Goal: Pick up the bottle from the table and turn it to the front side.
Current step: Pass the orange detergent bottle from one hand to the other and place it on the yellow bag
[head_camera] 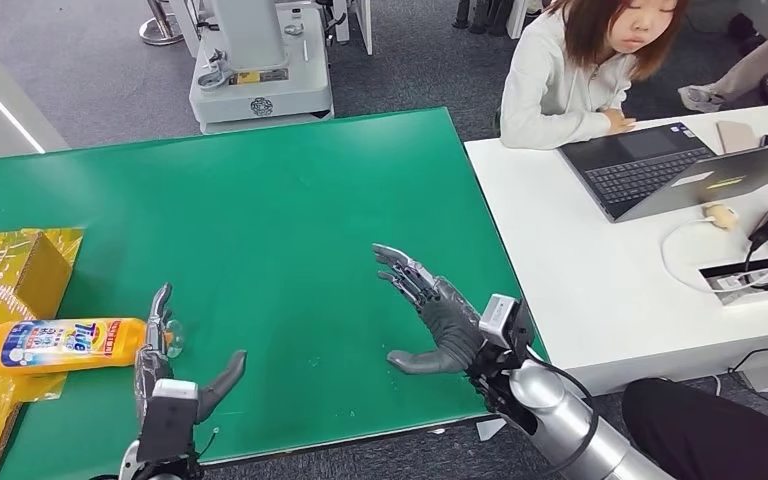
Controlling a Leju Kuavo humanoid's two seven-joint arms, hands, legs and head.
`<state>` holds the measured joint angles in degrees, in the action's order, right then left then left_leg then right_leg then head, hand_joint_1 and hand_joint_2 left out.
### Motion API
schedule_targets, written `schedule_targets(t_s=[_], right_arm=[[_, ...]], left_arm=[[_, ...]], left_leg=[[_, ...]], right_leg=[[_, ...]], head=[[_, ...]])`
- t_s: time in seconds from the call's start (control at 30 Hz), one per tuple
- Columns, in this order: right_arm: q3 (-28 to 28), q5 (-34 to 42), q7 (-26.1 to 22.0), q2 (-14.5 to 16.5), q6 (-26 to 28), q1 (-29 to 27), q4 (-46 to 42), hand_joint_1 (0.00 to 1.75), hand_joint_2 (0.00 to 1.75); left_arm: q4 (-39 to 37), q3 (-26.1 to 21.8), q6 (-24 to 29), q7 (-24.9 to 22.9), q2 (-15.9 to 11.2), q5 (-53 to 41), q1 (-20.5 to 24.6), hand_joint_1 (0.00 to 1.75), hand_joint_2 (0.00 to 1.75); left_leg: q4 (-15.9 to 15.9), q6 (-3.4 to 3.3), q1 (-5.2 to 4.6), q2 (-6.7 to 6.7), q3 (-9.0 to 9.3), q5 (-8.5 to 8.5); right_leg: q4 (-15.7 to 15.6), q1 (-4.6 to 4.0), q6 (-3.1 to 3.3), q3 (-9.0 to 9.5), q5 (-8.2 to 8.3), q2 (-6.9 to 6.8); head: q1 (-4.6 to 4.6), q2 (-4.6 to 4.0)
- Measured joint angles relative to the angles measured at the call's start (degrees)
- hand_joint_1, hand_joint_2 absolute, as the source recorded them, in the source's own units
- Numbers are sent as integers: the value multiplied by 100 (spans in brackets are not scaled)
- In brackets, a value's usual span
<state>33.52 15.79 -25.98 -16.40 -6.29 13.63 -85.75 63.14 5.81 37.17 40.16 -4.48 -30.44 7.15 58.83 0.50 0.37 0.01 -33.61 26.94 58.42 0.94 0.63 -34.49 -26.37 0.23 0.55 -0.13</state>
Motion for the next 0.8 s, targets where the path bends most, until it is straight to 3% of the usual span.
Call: schedule_targets(t_s=[0.17, 0.33, 0.53, 0.8], right_arm=[[0, 106, -158, -1, 211, -225, 12, 0, 175], [-137, 45, -216, 124, 606, -678, -184, 0, 175], [-550, -93, -5, 466, 821, -1317, -685, 0, 175], [-1076, -388, 124, 830, 722, -1740, -1048, 0, 175]], left_arm=[[990, 152, -13, 4, 377, 676, -247, 0, 175], [1559, 893, -94, 8, 528, 2004, -405, 0, 175], [1794, 1335, -215, 8, 581, 2010, -416, 0, 175], [1889, 1421, -654, -178, 579, 1843, -362, 0, 175]], left_leg=[[0, -5, 1, -10, 4, 3], [-1, -5, 2, -20, 4, 3], [-3, -5, 3, -22, 4, 3], [-2, -5, 2, -20, 8, 3]], right_leg=[[-1, 0, -3, 4, -3, -11], [0, -1, -6, 9, -6, -18], [0, -1, -12, 10, -11, -20], [1, -2, -12, 15, -10, -17]], head=[[-3, 0], [-3, 0], [-3, 0], [-3, 0]])
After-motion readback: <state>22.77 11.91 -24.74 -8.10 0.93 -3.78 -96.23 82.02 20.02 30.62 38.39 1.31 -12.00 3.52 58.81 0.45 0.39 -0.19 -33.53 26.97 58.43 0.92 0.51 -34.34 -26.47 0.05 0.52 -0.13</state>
